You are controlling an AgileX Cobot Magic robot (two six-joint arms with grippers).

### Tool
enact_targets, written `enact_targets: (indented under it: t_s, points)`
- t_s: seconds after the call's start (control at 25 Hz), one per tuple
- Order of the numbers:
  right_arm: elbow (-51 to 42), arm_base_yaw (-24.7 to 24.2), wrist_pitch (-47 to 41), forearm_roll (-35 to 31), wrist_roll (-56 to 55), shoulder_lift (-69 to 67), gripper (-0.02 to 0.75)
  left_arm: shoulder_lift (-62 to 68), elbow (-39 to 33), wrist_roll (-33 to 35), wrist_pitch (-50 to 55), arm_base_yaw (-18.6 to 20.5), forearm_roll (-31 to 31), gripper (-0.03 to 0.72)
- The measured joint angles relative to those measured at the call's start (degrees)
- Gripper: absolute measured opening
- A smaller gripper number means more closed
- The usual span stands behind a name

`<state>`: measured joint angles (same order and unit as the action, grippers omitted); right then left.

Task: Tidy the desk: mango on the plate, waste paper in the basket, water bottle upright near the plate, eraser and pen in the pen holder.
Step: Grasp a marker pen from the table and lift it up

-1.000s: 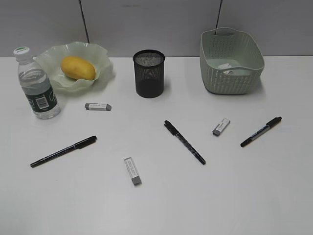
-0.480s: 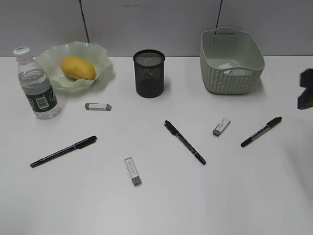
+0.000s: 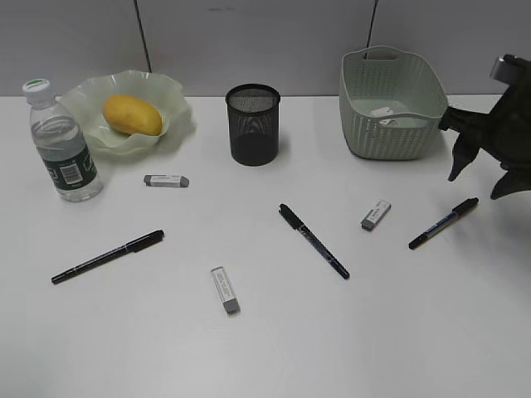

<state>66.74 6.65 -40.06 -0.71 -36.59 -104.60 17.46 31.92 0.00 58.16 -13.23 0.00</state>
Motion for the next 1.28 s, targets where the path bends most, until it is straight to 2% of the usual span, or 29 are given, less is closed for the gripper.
enact_targets:
  t_s: [0.4, 0.8, 1.16, 1.28]
  points:
    - [9.44, -1.56, -8.33, 0.29, -5.02, -10.29, 0.445, 0.0, 0.0, 0.0, 0.0, 0.0, 0.0, 0.444]
    - [9.55, -2.75, -4.57, 0.08, -8.34, -14.49, 0.439, 0.0, 0.0, 0.0, 0.0, 0.0, 0.0, 0.444]
    - [9.75, -2.75, -2.11, 0.08, -10.14, -17.54, 0.353, 0.0, 0.0, 0.0, 0.0, 0.0, 0.0, 0.444]
    - [10.05, -2.75, -1.98, 0.71, -10.14, -17.82, 0.276, 0.0, 0.0, 0.0, 0.0, 0.0, 0.0, 0.444]
